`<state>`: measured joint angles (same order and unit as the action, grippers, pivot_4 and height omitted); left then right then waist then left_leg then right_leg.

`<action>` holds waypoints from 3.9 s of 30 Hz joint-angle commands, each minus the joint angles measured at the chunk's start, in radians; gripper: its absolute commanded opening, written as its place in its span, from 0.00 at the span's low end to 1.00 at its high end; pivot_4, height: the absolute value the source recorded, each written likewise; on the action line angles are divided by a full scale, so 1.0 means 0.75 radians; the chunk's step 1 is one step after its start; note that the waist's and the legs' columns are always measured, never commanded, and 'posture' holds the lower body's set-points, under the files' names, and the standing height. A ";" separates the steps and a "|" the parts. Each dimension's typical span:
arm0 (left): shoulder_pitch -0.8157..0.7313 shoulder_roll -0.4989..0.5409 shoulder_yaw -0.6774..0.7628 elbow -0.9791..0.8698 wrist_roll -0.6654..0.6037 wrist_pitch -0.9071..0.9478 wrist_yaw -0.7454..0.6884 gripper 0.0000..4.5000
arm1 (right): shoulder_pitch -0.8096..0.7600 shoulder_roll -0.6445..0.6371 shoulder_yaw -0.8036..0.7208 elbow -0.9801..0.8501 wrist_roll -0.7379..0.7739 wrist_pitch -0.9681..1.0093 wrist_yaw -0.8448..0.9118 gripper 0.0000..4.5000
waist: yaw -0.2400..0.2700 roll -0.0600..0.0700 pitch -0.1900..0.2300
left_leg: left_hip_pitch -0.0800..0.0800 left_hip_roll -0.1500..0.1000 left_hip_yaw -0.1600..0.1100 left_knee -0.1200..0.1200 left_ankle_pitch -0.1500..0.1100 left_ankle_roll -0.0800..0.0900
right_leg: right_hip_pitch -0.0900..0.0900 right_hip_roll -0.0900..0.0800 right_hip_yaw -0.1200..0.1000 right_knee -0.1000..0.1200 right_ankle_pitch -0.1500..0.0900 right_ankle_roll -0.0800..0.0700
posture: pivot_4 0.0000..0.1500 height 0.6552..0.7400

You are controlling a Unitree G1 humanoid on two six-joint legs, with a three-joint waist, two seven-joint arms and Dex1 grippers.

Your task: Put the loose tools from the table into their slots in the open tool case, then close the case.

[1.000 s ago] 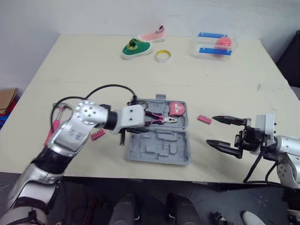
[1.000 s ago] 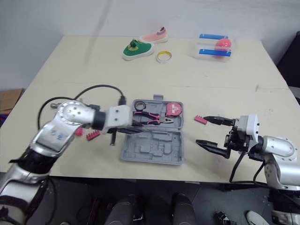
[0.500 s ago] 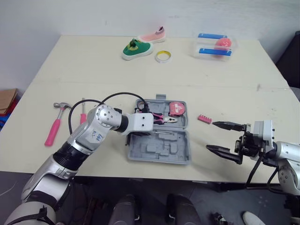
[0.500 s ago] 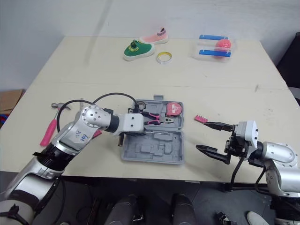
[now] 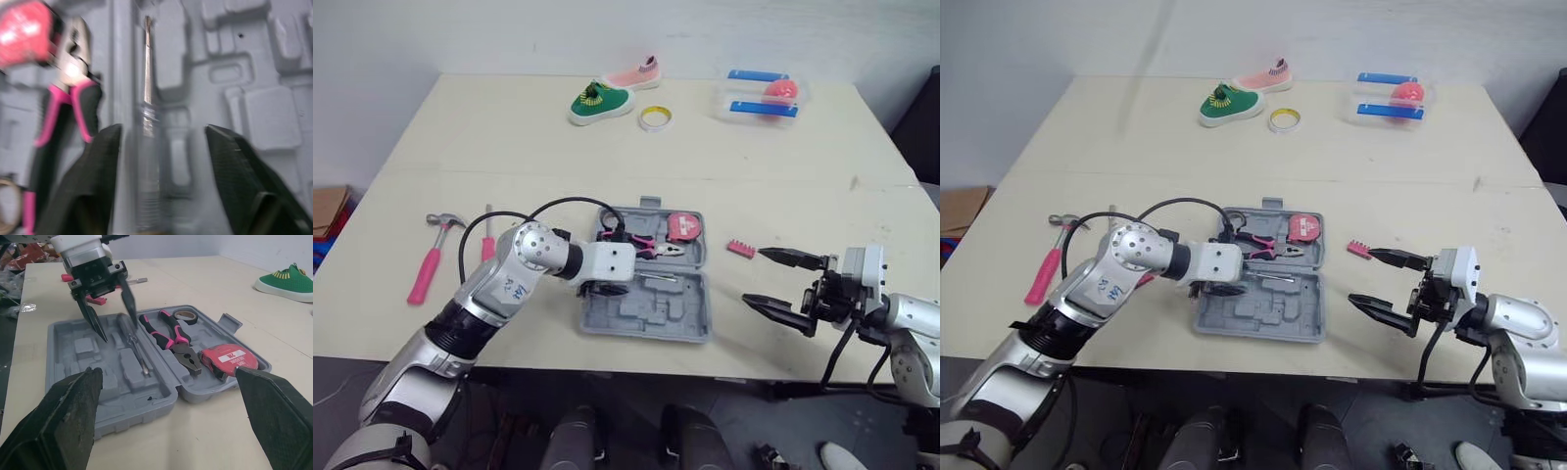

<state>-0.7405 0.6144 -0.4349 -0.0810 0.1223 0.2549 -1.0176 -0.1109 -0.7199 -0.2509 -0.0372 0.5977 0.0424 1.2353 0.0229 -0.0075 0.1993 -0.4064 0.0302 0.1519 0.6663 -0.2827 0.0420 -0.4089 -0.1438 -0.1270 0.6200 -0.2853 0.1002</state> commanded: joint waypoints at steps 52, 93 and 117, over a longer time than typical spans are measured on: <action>0.273 -0.229 0.098 0.343 -0.085 0.202 0.255 0.01 | 0.160 0.023 -0.075 -0.083 0.032 -0.028 -0.020 1.00 | 0.001 0.000 -0.025 | 0.023 0.002 -0.005 -0.003 -0.013 0.004 | 0.025 -0.007 -0.002 -0.005 0.000 0.000 | 1.00 1.00; 1.419 0.181 1.947 0.573 -0.745 -0.365 0.444 0.99 | 0.119 -0.267 -0.448 1.101 -0.237 -0.847 -0.079 1.00 | -0.044 0.001 -0.024 | 0.024 0.006 -0.004 -0.026 -0.021 -0.006 | 0.013 -0.007 0.010 -0.029 -0.003 -0.006 | 1.00 1.00; 0.853 0.207 1.457 -0.249 -0.893 1.034 1.150 0.99 | -0.218 0.024 -0.009 0.111 0.070 -0.231 0.096 1.00 | -0.066 0.001 -0.024 | 0.022 0.005 -0.002 -0.025 -0.010 -0.020 | 0.016 -0.004 0.013 -0.013 -0.003 -0.005 | 1.00 1.00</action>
<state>-0.0888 0.7478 0.6570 -0.2751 -0.5695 1.0185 -0.1666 -0.2600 -0.7029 -0.2576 0.1099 0.6183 -0.1471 1.3105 -0.0267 -0.0065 0.1814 -0.3895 0.0337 0.1510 0.6476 -0.2905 0.0271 -0.3967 -0.1468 -0.1171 0.6100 -0.2878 0.0960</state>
